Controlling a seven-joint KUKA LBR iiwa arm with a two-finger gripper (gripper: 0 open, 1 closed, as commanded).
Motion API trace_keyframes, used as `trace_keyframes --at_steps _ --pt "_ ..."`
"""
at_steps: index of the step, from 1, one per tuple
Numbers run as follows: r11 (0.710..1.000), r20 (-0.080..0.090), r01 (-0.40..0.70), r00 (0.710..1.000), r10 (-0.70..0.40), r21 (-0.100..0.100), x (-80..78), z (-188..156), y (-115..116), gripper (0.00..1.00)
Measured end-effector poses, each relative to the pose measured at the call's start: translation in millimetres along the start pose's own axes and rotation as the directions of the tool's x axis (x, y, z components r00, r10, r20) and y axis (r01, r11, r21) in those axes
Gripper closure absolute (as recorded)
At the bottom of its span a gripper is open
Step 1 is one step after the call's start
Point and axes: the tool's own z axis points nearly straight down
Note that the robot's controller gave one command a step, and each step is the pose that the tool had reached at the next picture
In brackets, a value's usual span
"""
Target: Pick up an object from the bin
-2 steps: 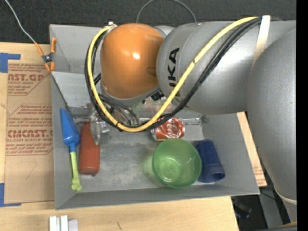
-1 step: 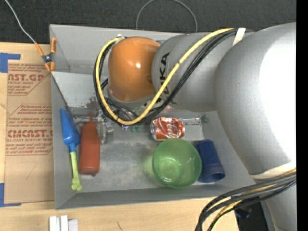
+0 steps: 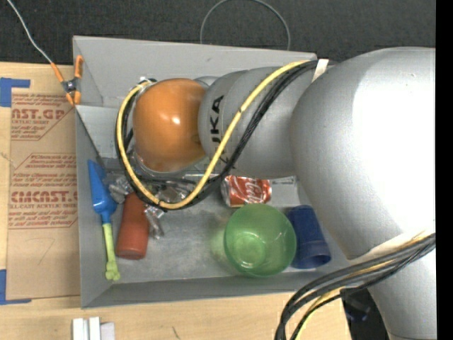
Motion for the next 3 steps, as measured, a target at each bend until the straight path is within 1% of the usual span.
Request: trace_keyframes --at_steps 1,2,3 --pt "1.000 -0.002 -0.001 1.000 0.001 0.000 0.9 0.3 -1.2 1.00" --pt "1.000 -0.002 0.000 1.000 0.000 0.000 0.9 0.3 -1.0 1.00" --pt "1.000 -0.003 0.011 1.000 -0.011 -0.001 0.4 -90.1 4.3 1.00"
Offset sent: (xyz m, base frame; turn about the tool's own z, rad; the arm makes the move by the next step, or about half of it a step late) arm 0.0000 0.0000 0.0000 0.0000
